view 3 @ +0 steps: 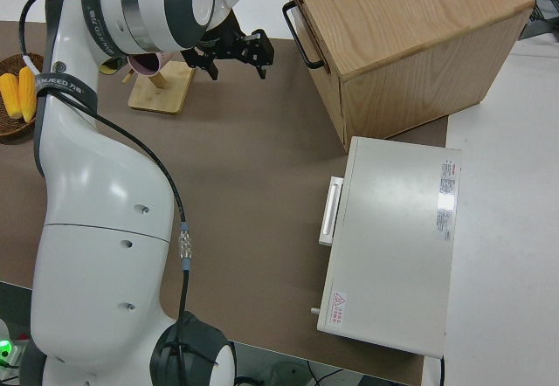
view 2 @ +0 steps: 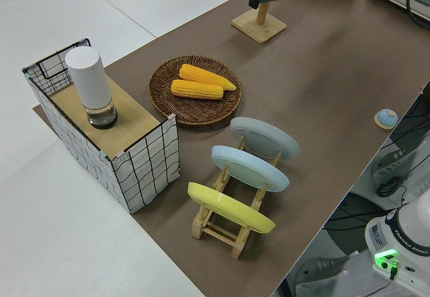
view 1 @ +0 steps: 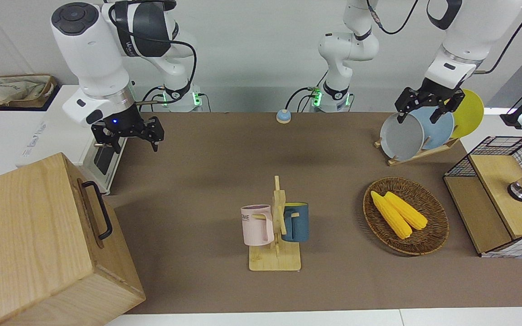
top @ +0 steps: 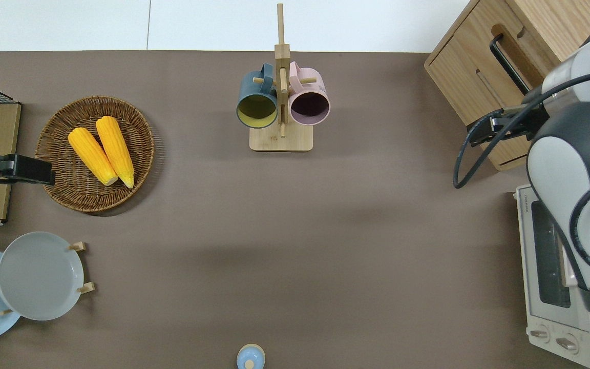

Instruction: Slide drawer open with right arm

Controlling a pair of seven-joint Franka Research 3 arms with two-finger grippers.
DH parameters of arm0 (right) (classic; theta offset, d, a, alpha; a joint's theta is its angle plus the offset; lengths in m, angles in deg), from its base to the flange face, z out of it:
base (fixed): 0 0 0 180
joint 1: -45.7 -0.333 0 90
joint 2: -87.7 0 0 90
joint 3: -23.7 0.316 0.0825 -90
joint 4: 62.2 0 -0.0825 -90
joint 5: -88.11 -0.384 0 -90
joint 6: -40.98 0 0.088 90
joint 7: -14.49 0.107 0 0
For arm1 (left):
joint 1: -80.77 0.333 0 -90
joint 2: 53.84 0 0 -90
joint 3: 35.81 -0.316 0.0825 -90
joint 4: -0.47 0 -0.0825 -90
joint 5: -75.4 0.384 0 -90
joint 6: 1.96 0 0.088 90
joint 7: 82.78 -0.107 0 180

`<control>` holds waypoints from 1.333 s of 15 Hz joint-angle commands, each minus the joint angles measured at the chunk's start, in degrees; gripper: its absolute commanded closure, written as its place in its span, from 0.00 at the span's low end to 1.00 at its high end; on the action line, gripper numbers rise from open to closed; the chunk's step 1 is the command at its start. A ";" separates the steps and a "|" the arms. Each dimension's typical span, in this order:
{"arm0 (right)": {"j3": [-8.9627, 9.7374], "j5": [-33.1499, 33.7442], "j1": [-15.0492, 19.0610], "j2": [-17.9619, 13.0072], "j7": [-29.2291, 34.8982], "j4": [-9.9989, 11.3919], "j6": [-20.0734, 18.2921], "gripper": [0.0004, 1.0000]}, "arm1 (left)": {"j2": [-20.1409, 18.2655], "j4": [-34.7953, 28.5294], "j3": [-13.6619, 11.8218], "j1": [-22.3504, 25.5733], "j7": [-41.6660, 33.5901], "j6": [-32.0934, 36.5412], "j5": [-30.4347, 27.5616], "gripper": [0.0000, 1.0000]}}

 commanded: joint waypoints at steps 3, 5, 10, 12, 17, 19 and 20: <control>-0.46 -0.82 -0.05 0.56 0.73 -0.98 0.10 0.01 | 0.76 1.17 -0.95 -0.99 -0.43 -0.02 0.72 0.00; -0.46 -0.91 0.30 0.56 0.73 -0.98 0.01 0.01 | 0.76 1.17 -0.95 -0.99 -0.43 -0.02 0.72 0.00; -0.64 -0.73 0.39 -0.23 0.20 -0.81 -0.52 0.01 | 0.76 1.17 -0.95 -0.99 -0.43 -0.02 0.63 0.00; -0.64 -1.08 1.00 -1.02 0.11 -0.55 -1.30 0.01 | 0.76 1.17 -0.95 -0.99 -0.43 -0.02 0.72 0.00; -0.64 -1.61 1.97 -4.62 0.11 2.70 -1.49 0.01 | 0.76 1.17 -0.95 -0.99 -0.43 -0.02 0.72 0.00; -0.73 -1.26 1.88 -6.29 0.11 4.72 -1.48 0.01 | 0.76 1.17 -0.95 -0.99 -0.43 -0.02 0.72 0.00; -0.73 -0.47 1.79 -6.82 0.20 5.25 -1.49 0.01 | 0.76 1.17 -0.95 -0.99 -0.43 -0.02 0.72 0.00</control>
